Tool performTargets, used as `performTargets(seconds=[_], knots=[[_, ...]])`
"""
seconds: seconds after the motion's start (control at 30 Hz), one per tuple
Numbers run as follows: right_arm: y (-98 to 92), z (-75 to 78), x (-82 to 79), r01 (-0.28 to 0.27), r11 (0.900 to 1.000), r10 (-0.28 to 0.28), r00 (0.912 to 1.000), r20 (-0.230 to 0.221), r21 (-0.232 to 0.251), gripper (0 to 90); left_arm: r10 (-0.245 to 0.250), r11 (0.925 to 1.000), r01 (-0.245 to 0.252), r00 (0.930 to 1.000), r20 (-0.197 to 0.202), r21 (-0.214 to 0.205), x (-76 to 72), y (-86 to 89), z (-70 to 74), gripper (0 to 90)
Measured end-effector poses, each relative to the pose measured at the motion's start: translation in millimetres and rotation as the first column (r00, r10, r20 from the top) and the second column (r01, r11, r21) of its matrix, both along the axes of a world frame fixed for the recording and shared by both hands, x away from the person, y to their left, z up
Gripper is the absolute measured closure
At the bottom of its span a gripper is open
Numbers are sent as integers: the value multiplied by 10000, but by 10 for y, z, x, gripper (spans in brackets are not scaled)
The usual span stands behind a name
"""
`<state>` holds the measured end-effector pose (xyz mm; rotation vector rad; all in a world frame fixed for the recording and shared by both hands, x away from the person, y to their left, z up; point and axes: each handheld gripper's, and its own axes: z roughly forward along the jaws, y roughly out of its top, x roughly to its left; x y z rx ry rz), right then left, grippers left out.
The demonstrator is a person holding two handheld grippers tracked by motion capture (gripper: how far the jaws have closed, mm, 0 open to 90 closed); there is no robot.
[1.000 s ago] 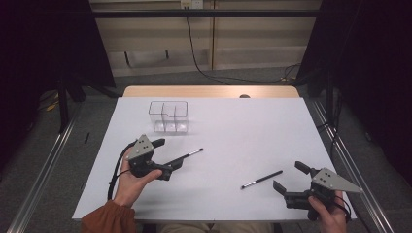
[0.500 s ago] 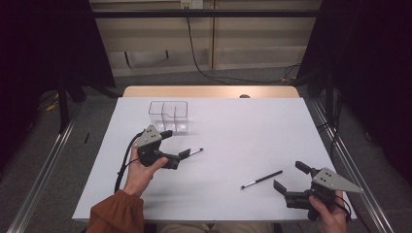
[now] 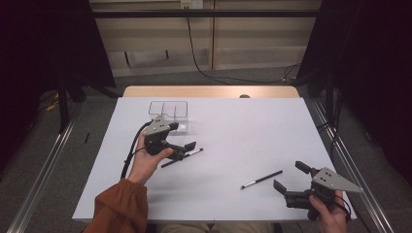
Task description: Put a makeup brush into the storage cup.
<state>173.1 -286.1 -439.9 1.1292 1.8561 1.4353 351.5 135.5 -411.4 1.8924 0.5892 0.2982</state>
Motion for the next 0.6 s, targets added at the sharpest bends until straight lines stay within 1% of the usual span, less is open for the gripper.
performTargets(seconds=[0.07, 0.1, 0.17, 0.2, 0.27, 0.33, 0.37, 0.4, 0.43, 0.47, 0.5, 0.53, 0.57, 0.6], knots=[[3, 0, 0, 15, 10000, -15, 10000, 2, -1, 0, 112, 9999, -112, 9999, -36, -30, 40, -33, 0, 32], [3, 1, -1, -2, 10000, 2, 10000, 13, -10, 0, 76, 10000, -77, 9999, -71, -53, 64, -61, -2, 33], [2, 1, -4, -94, 10000, 94, 10000, 22, -35, 0, -29, 10000, 31, 9999, -148, 89, 90, -100, 0, 35], [3, 0, -3, -113, 9999, 113, 9999, 27, -37, 0, -133, 9998, 137, 9995, -274, 113, 108, -124, 1, 35], [1, -1, -2, -128, 9999, 128, 9999, 2, -32, 0, -153, 9997, 162, 9983, -562, 155, 138, -144, 6, 35], [0, -1, -4, -121, 9999, 121, 9999, 7, -22, 0, -183, 9994, 201, 9976, -661, 268, 167, -161, 6, 35], [-1, -1, -5, -120, 9999, 120, 9999, 1, -19, 0, -170, 9988, 201, 9975, -681, 447, 184, -168, 6, 35], [-2, -1, -6, -127, 9999, 127, 9999, 20, -18, 0, -210, 9970, 264, 9970, -750, 723, 207, -175, 7, 35], [-2, 1, -7, -137, 9999, 137, 9999, 33, -32, 0, -184, 9964, 259, 9956, -918, 808, 211, -186, 8, 35], [-2, 2, -8, -149, 9999, 149, 9999, 31, -36, 0, -259, 9938, 377, 9934, -1115, 1050, 218, -200, 13, 35], [-1, 1, -7, -163, 9999, 163, 9999, 28, -36, 0, -362, 9898, 521, 9922, -1190, 1329, 218, -227, 15, 35], [1, 1, -5, -187, 9998, 187, 9998, 44, -42, 0, -331, 9876, 515, 9918, -1235, 1484, 216, -245, 15, 41], [2, 0, -3, -202, 9998, 202, 9998, 50, -46, 0, -329, 9836, 541, 9918, -1235, 1722, 218, -268, 12, 42], [2, 0, -2, -214, 9998, 214, 9998, 34, -49, 0, -386, 9768, 635, 9916, -1233, 2046, 225, -297, 7, 42]])
